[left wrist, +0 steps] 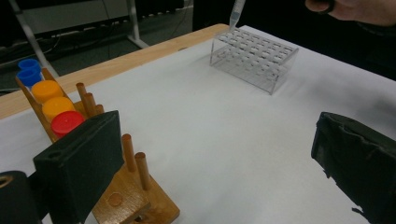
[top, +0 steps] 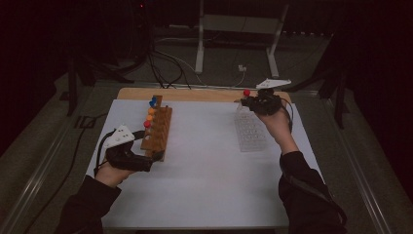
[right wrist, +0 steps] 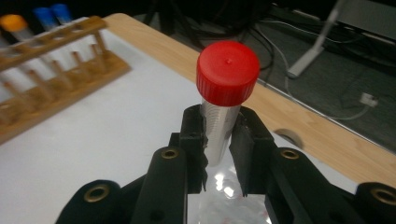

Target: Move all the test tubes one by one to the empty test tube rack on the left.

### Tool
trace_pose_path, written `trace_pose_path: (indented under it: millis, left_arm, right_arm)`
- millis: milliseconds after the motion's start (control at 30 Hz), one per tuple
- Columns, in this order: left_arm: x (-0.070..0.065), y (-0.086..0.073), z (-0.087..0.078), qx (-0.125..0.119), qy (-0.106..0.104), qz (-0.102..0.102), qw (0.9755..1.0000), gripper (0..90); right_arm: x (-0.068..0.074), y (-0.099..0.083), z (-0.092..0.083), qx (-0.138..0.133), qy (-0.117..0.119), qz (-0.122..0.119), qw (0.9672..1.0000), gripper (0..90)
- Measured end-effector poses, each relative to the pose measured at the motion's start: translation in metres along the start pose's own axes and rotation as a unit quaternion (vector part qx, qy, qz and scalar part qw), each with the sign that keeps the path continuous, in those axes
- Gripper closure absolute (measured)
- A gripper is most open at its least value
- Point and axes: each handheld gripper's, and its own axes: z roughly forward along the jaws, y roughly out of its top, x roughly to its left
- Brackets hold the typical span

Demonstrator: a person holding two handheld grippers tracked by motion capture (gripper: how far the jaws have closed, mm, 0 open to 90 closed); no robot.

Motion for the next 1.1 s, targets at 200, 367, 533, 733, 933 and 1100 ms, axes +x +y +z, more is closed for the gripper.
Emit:
trace_pose_path:
  millis: [200, 367, 533, 733, 933, 1100]
  left_arm:
    - [-0.003, 0.002, 0.002, 0.002, -0.006, 0.003, 1.0000, 3.0]
    - [-0.007, 0.001, 0.008, 0.006, -0.011, 0.000, 0.9999, 3.0]
    - [-0.013, 0.001, 0.014, 0.010, -0.023, 0.004, 0.9997, 3.0]
    - [-0.019, 0.003, 0.021, 0.013, -0.034, 0.009, 0.9993, 3.0]
    - [-0.028, 0.005, 0.030, 0.016, -0.051, 0.015, 0.9984, 3.0]
    - [-0.036, 0.009, 0.037, 0.018, -0.070, 0.024, 0.9971, 3.0]
  right_arm:
    - [0.023, -0.005, -0.008, 0.001, 0.022, -0.021, 0.9995, 75.2]
    - [0.038, -0.018, -0.009, 0.008, 0.040, -0.027, 0.9988, 75.2]
    - [0.053, -0.030, -0.012, 0.014, 0.056, -0.034, 0.9977, 75.2]
    - [0.069, -0.039, -0.017, 0.014, 0.071, -0.042, 0.9965, 75.2]
    - [0.087, -0.048, -0.025, 0.011, 0.088, -0.048, 0.9949, 75.2]
    - [0.104, -0.055, -0.029, 0.015, 0.102, -0.060, 0.9929, 75.2]
